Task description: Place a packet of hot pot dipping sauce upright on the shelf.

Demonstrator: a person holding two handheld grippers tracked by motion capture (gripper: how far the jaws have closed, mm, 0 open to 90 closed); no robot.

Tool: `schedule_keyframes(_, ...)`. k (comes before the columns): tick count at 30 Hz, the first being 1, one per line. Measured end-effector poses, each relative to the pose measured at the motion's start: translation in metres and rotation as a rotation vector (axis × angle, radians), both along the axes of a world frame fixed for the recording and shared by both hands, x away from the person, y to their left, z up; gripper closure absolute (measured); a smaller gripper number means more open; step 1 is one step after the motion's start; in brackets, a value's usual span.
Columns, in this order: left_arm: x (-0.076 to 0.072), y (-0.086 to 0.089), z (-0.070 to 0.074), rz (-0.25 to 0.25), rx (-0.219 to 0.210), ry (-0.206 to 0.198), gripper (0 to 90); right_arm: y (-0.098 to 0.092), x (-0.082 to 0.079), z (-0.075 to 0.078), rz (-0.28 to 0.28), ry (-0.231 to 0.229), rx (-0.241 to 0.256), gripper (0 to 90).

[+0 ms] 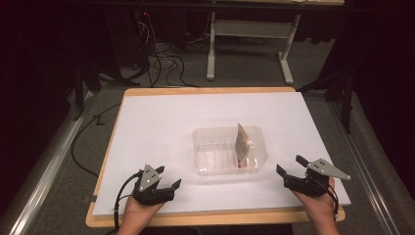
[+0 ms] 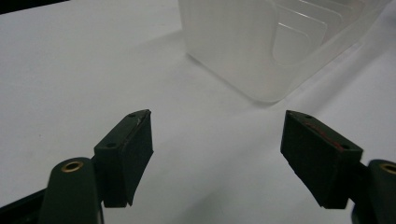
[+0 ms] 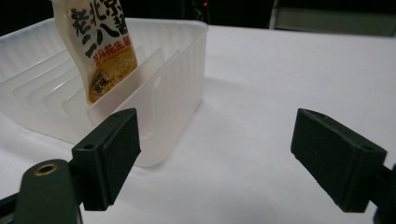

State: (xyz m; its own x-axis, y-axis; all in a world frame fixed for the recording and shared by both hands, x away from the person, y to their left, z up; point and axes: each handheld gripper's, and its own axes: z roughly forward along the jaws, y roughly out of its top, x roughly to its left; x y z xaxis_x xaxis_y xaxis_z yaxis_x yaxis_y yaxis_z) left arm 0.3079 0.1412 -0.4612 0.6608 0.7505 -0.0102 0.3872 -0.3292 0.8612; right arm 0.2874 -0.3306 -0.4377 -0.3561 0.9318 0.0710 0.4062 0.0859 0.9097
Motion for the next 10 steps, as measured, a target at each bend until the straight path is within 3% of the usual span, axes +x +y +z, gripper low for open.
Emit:
schedule_keyframes(4, -0.001, -0.004, -0.001, -0.008, 0.01, -0.002, 25.7, 0.001, 0.004, -0.004, 0.01, 0.024, 0.011, 16.1)
schedule_keyframes(10, -0.003, -0.004, -0.001, -0.014, 0.024, -0.005, 25.7, -0.011, 0.003, -0.004, -0.029, 0.028, 0.026, 17.1)
